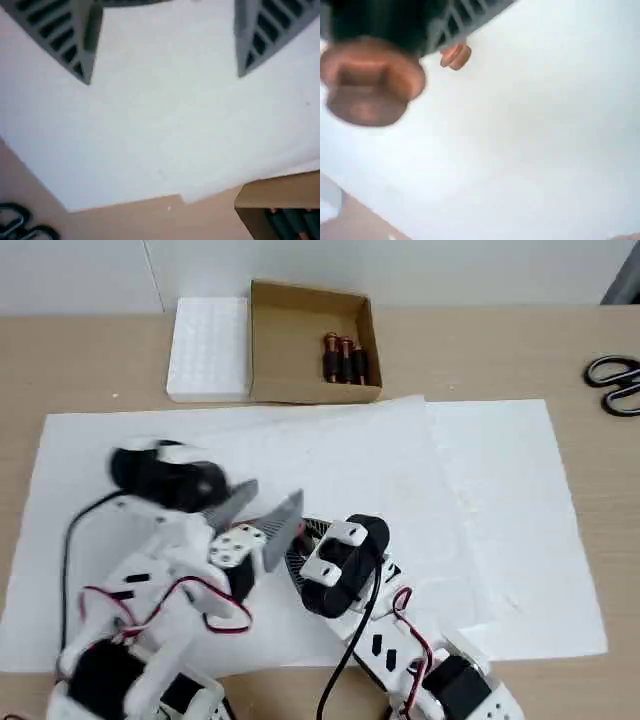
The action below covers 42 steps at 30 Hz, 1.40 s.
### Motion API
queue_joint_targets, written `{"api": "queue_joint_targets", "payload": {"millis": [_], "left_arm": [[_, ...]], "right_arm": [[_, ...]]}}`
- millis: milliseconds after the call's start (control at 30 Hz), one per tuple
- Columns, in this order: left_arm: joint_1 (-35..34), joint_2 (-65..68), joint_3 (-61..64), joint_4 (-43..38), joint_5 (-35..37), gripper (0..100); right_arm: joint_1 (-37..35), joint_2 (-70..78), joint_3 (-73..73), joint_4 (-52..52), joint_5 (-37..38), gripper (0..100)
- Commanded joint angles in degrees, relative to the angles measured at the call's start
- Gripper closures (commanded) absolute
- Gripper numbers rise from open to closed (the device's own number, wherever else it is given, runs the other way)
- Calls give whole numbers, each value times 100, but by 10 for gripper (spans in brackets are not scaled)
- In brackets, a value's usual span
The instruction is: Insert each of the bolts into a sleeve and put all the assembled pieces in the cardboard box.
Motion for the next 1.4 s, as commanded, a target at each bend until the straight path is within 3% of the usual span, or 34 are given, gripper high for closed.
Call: {"api": "queue_joint_targets", "payload": {"millis": [0,200,400,467,567,667,833,1033,1200,1367], "left_arm": [[0,431,-892,475,378,819],[-229,1433,-2281,774,949,819],[-1178,2514,-2589,466,1090,822],[-1292,2831,-2782,396,1345,822],[-1266,3314,-3152,369,1609,823],[-1266,3859,-3538,352,1609,835],[-1292,4668,-4127,387,1574,998],[-1275,5160,-4743,352,1336,994],[-1310,5618,-5305,360,1336,994],[-1319,6110,-5736,369,1336,994]], "right_arm": [[48,-66,-35,-189,35,995],[277,-66,18,-198,9,995],[1270,-4,26,-198,-387,995],[1719,-4,123,-374,-114,995],[2299,-4,334,-936,185,995],[2396,-4,378,-840,149,995],[2554,-4,193,-760,-149,995],[2976,75,-448,-716,-413,995],[3240,1358,-1653,-752,-431,995],[3503,3653,-3508,-602,-1222,995]]}}
